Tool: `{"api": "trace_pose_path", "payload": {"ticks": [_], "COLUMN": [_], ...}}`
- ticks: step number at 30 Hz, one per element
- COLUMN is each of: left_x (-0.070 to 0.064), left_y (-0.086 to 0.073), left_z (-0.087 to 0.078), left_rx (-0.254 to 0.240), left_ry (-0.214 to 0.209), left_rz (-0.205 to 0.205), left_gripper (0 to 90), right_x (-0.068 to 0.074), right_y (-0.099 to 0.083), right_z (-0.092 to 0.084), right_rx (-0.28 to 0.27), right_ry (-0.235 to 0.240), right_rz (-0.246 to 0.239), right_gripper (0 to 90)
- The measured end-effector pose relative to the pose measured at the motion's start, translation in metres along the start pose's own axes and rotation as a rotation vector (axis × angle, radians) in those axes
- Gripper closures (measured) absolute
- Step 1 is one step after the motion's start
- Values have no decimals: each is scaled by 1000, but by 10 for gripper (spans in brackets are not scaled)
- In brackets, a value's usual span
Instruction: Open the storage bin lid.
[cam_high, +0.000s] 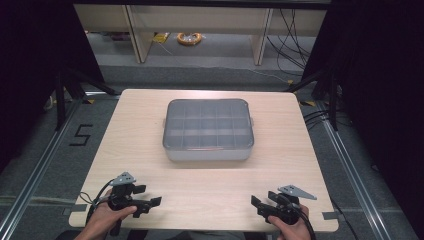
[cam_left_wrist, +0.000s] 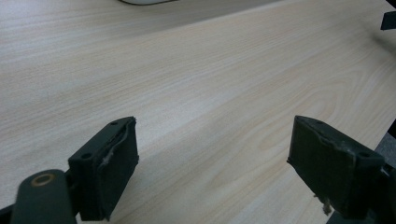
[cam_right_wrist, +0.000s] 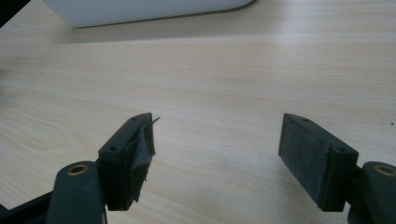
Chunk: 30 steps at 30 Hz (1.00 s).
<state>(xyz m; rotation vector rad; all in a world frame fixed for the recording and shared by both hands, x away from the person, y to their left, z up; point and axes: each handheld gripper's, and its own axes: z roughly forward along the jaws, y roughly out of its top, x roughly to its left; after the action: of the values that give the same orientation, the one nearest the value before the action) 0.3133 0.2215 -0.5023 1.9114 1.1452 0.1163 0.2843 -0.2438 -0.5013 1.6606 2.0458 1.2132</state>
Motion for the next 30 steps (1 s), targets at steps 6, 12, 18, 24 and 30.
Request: {"api": "trace_pose_path", "payload": {"ticks": [6,12,18,24,30], "left_x": [2,3,6,9,11], "left_y": [1,1,3,7,15], "left_z": [0,-2,-3,-3,0], "left_rx": [-6,-15,-28,-51,-70], "left_ry": [-1,4,7,-1,-5], "left_rz": [-8,-20,-28,-56,-70], "left_gripper": [152,152,152,156,161], "right_x": [2,-5,-5,-10,-12], "right_y": [0,0,2,5,12], "right_z": [1,1,1,2,8], "right_rx": [-5,-27,-41,-67,-99], "right_ry": [16,20,15,25,52], "right_rz": [63,35,73,93,94], "right_gripper": [277,277,277,277,263]}}
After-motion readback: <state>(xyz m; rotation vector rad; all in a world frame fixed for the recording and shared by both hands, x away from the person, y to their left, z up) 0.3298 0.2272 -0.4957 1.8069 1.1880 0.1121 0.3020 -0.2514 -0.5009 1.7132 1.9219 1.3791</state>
